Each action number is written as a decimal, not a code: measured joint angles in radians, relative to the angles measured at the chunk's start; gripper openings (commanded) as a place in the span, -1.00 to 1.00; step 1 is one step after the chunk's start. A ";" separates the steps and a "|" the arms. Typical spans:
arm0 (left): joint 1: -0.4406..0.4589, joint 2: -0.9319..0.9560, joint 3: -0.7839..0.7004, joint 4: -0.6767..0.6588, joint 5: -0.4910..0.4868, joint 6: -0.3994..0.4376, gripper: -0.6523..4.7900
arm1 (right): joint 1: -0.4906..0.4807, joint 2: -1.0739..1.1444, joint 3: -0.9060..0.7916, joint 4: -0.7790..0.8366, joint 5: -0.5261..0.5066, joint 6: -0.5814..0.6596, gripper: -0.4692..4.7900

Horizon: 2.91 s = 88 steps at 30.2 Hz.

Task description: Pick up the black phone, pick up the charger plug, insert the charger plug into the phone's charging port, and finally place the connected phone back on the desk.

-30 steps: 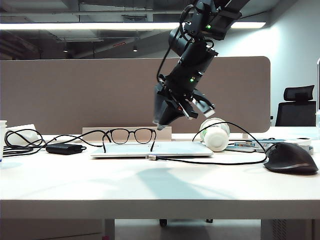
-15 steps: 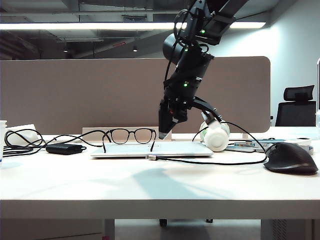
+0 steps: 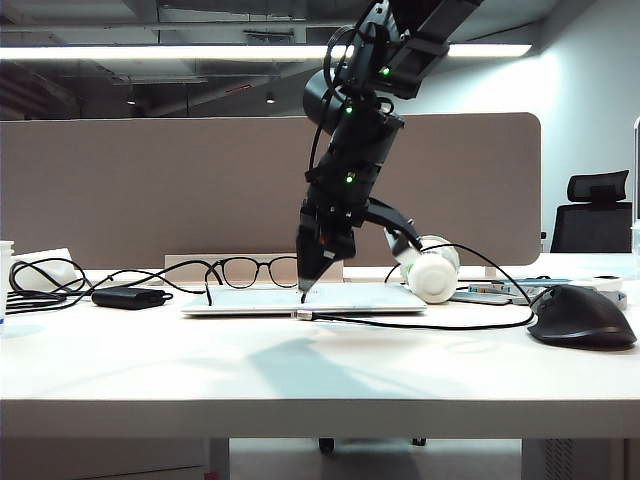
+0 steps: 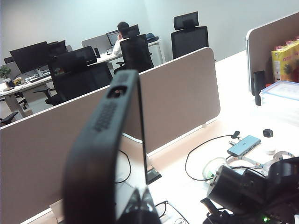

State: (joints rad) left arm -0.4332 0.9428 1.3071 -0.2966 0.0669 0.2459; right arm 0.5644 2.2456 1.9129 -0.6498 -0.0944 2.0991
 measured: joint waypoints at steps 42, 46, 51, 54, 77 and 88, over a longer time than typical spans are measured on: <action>0.000 0.001 0.000 -0.040 0.000 0.000 -0.78 | -0.037 0.084 0.005 0.040 -0.071 0.000 -0.30; 0.000 0.001 0.000 -0.045 0.000 0.000 -0.78 | -0.039 0.089 0.009 0.043 -0.072 0.000 -0.53; 0.000 0.001 0.000 -0.045 0.000 0.000 -0.78 | -0.040 0.091 0.011 0.035 -0.078 0.000 -0.86; 0.000 0.001 0.000 -0.045 0.000 0.000 -0.78 | -0.040 0.091 0.013 0.021 -0.078 0.000 -0.86; 0.001 0.001 0.000 -0.045 0.000 0.000 -0.78 | -0.032 0.010 0.004 -0.137 -0.111 -0.439 -0.86; 0.001 0.001 0.000 -0.041 0.000 0.000 -0.78 | -0.032 -0.028 0.004 -0.136 -0.161 -0.534 -0.86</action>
State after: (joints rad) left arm -0.4320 0.9436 1.3071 -0.3378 0.0669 0.2459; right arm 0.5323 2.2177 1.9171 -0.7860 -0.2558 1.5646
